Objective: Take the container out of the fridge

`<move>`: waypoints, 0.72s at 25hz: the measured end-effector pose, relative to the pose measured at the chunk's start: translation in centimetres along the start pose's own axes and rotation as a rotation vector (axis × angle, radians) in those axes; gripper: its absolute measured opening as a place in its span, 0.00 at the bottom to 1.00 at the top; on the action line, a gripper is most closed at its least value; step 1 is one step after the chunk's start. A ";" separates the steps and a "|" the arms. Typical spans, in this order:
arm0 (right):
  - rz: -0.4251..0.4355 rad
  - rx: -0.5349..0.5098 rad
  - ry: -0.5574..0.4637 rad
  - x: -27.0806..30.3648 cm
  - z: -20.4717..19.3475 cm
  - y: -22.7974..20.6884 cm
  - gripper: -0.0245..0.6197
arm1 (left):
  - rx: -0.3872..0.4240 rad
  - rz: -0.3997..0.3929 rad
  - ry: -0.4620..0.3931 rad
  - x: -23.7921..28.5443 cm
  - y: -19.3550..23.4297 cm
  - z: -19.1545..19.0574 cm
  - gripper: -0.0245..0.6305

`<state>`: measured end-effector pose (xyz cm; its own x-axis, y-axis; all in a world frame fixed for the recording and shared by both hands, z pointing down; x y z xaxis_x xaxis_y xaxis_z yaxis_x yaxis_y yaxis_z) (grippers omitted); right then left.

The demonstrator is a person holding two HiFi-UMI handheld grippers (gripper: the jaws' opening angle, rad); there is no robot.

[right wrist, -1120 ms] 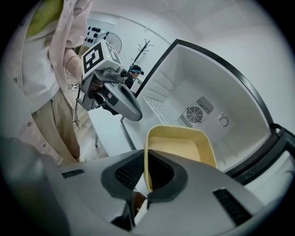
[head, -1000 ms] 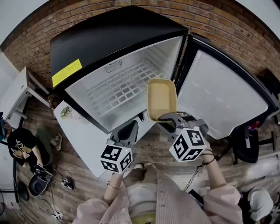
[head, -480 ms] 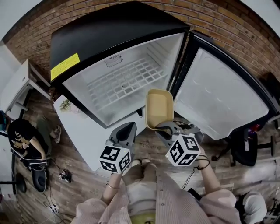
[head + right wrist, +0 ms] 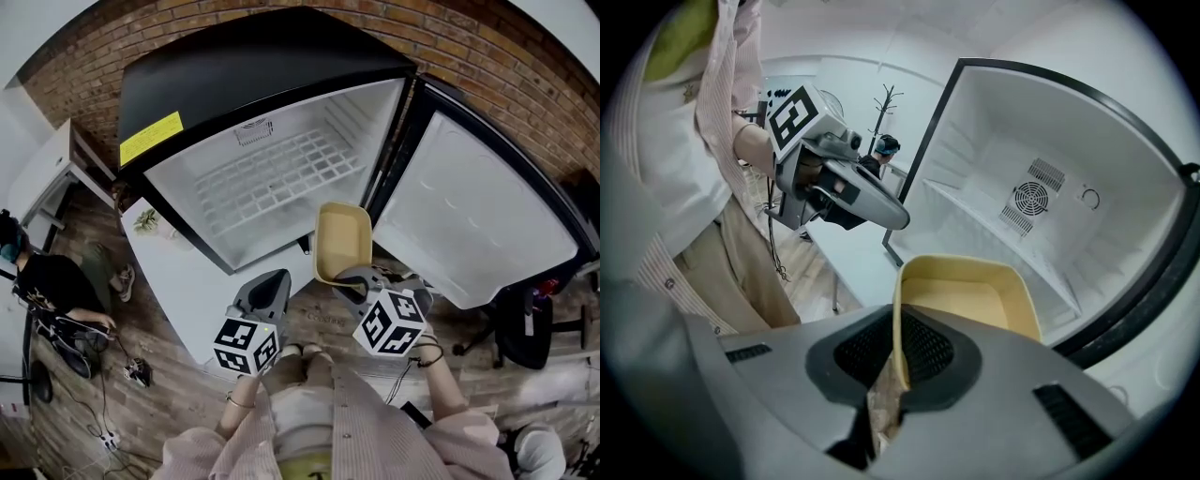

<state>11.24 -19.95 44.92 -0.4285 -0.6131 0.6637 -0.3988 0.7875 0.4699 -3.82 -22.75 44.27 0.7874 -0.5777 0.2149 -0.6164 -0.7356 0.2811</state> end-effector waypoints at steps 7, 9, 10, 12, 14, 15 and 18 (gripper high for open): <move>0.013 -0.021 0.000 0.5 0.1 0.0 0.07 | 0.013 0.013 -0.007 0.0 0.2 0.4 0.02; 0.014 -0.026 -0.002 0.5 0.1 -0.1 0.07 | 0.018 0.015 -0.006 0.1 0.1 0.4 0.02; 0.014 -0.028 -0.003 0.5 0.1 -0.1 0.07 | 0.020 0.015 -0.006 0.1 0.1 0.4 0.02; 0.013 -0.030 -0.004 0.6 0.2 -0.2 0.07 | 0.024 0.016 -0.004 0.0 0.2 0.5 0.02; 0.013 -0.032 -0.004 0.6 0.2 -0.3 0.07 | 0.025 0.016 -0.002 0.1 0.2 0.5 0.02; 0.014 -0.034 -0.004 0.6 0.2 -0.3 0.07 | 0.025 0.015 -0.002 0.1 0.1 0.5 0.02; 0.019 -0.043 -0.004 0.7 0.2 -0.2 0.07 | 0.025 0.015 -0.001 0.1 0.0 0.5 0.02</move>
<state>10.88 -20.54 45.13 -0.4390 -0.5980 0.6706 -0.3553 0.8011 0.4817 -3.72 -23.03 43.85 0.7781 -0.5893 0.2176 -0.6281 -0.7355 0.2539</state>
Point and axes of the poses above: the fingertips, and each gripper's own axes: x forward along the fingers, y to its left, z out of its top, the point moved 6 cm from there along -x, backward along the fingers, and after that the axes turned 8 degrees about -z, right-handed, at the moved point
